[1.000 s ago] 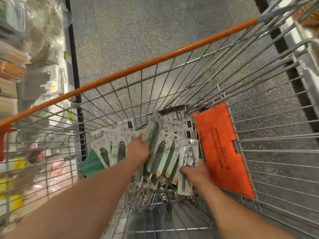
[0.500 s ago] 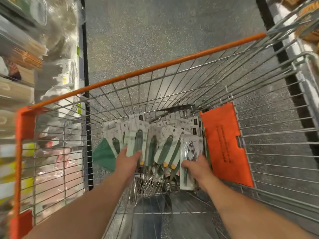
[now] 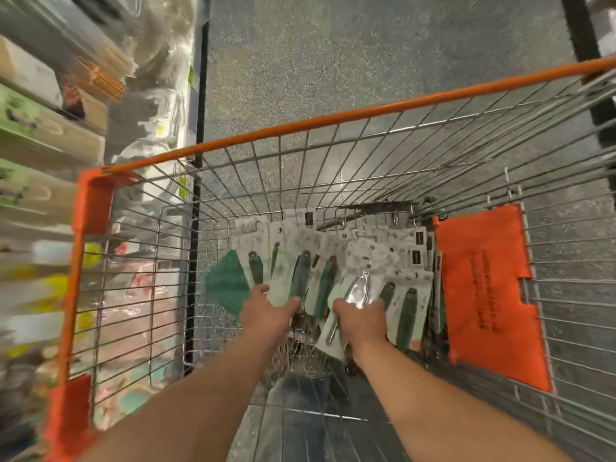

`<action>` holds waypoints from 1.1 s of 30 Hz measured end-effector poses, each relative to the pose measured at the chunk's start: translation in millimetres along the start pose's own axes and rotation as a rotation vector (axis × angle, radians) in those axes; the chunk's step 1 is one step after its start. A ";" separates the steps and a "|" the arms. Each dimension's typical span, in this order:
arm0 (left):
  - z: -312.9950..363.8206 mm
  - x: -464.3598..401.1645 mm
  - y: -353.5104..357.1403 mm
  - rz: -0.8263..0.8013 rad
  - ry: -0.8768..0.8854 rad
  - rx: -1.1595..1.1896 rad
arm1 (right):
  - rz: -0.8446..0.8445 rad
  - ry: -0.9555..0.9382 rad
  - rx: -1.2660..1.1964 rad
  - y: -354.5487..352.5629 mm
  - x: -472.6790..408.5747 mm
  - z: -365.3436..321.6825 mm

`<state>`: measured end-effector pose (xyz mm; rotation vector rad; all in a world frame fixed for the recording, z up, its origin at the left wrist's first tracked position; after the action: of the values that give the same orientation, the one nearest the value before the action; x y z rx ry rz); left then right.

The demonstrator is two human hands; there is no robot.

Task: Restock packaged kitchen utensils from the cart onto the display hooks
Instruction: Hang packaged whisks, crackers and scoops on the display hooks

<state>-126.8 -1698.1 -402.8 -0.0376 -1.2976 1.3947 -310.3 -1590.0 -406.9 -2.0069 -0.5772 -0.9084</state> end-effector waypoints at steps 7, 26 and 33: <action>-6.7 -0.5 14.5 -0.046 -0.003 -0.015 | 0.006 0.054 -0.087 7.1 -6.5 -2.6; 24.3 4.5 -6.2 -0.168 0.162 0.009 | -0.266 0.123 -0.186 8.7 8.6 -15.0; 42.5 25.8 -49.3 -0.289 0.044 0.298 | -0.486 0.057 -0.327 1.4 71.0 -66.7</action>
<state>-130.2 -1721.3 -336.8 0.3077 -1.0025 1.3140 -290.3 -1642.0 -326.9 -2.1569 -0.9593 -1.4230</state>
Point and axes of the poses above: each hand's wrist, its own x-axis away from the middle knuckle, its own y-axis out of the palm, z = x × y, the point moved 8 cm from there along -x, towards the middle knuckle, and after that the axes turned 14 degrees about z, right-handed, at the moved point
